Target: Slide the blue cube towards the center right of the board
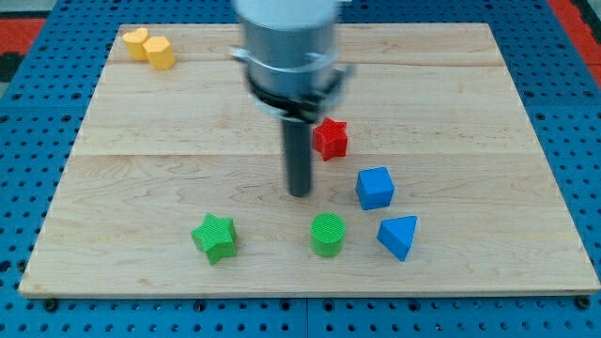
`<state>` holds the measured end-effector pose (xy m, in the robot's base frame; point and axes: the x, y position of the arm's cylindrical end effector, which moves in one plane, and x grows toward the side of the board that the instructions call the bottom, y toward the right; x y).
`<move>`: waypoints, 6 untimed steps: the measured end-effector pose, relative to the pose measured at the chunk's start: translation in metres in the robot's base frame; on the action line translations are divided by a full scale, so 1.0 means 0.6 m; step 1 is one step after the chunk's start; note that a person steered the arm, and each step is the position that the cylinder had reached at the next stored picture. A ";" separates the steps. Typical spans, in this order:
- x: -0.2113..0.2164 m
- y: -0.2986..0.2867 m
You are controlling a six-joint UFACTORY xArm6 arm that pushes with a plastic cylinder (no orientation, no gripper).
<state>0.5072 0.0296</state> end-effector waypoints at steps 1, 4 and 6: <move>0.005 0.147; 0.005 0.255; -0.038 0.279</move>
